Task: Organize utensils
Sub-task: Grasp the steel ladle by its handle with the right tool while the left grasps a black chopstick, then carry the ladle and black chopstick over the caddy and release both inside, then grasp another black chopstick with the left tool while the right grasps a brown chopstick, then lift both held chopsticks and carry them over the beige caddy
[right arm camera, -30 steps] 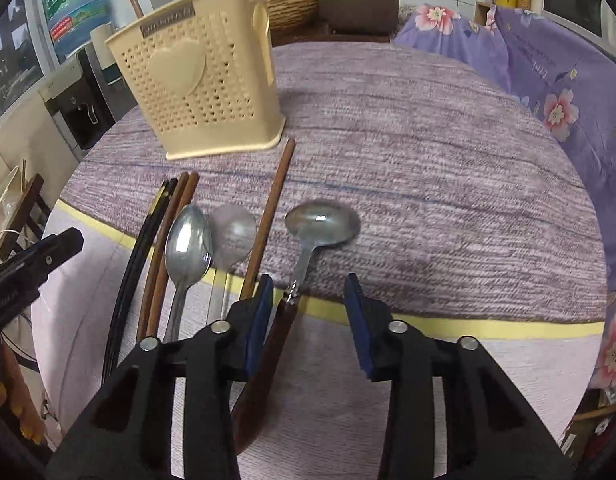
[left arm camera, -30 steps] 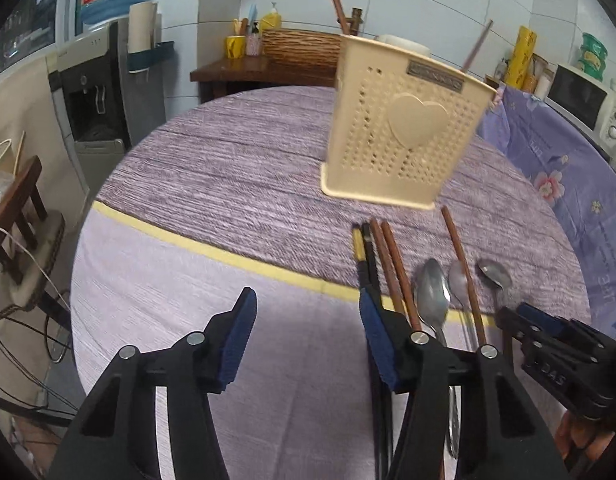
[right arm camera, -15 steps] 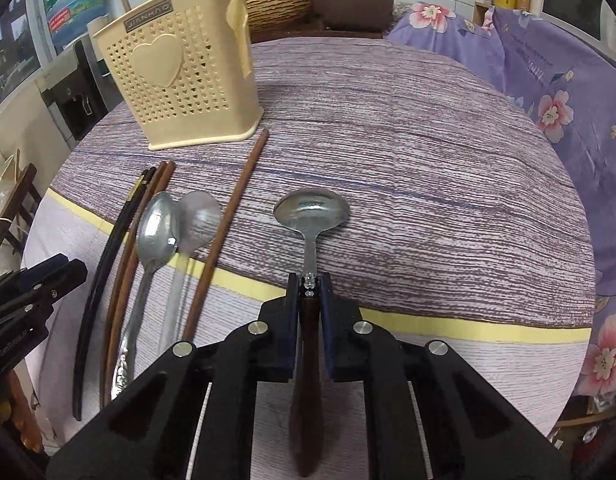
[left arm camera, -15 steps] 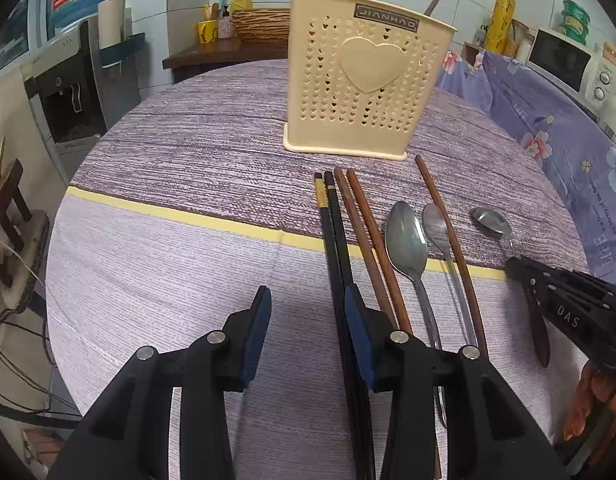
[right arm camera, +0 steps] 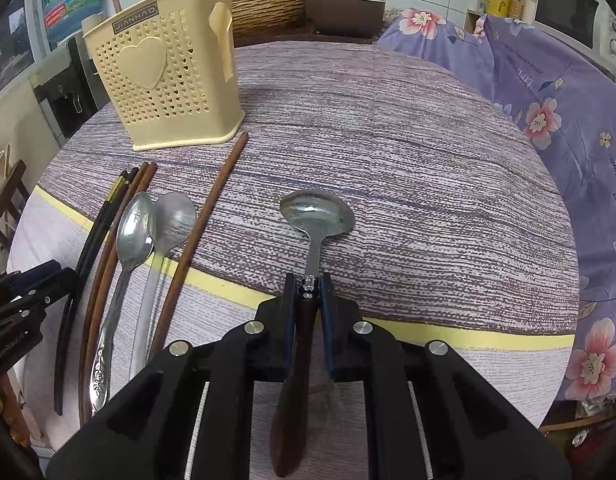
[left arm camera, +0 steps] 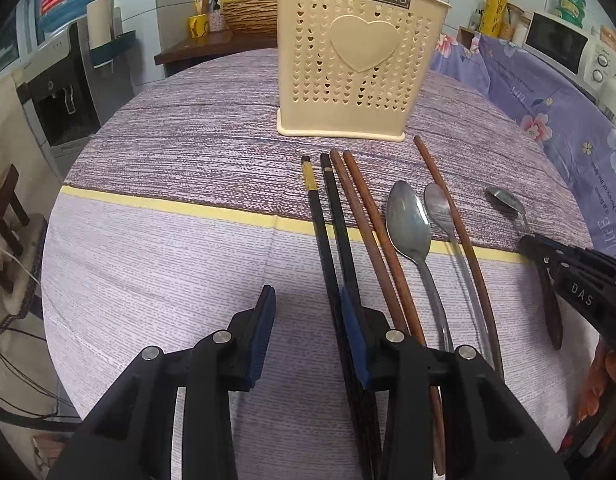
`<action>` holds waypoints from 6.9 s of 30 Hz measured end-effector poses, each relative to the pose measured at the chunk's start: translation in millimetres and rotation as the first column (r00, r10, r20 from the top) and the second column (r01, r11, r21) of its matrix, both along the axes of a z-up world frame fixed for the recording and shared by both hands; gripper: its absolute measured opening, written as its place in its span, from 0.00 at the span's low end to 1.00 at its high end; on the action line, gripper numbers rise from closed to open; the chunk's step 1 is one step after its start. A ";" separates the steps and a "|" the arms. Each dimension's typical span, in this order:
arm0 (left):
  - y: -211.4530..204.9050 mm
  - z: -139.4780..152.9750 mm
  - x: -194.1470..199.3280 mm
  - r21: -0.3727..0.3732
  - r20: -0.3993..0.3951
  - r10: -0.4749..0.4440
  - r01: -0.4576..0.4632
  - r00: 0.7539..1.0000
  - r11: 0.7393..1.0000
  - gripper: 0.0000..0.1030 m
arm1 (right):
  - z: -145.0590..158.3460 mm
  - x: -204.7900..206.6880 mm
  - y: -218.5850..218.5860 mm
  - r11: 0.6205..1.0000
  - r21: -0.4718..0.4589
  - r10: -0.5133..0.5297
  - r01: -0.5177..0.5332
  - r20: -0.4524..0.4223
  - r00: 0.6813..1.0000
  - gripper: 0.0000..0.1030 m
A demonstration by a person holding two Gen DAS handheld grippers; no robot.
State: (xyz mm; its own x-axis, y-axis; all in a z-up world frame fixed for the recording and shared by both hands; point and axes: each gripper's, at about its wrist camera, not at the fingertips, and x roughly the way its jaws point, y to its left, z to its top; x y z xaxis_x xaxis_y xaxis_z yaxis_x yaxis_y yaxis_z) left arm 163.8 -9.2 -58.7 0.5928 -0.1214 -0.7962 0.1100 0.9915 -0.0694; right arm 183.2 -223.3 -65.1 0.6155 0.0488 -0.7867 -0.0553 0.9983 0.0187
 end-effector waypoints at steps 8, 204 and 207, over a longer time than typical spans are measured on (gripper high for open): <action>-0.1 0.5 24.2 0.045 -0.023 -0.005 0.006 1.000 0.999 0.35 | 2.0 4.9 -2.0 1.000 -0.012 0.010 -0.010 -0.014 1.000 0.66; 15.3 5.5 106.6 0.027 -0.029 0.050 -0.049 0.998 0.998 0.08 | 15.5 112.1 45.1 0.996 0.080 0.028 -0.030 0.022 0.999 0.08; 25.5 11.4 103.2 -0.028 -0.011 0.058 -0.059 0.998 0.998 0.08 | 28.8 101.1 35.3 0.993 0.112 0.024 -0.031 0.065 0.998 0.08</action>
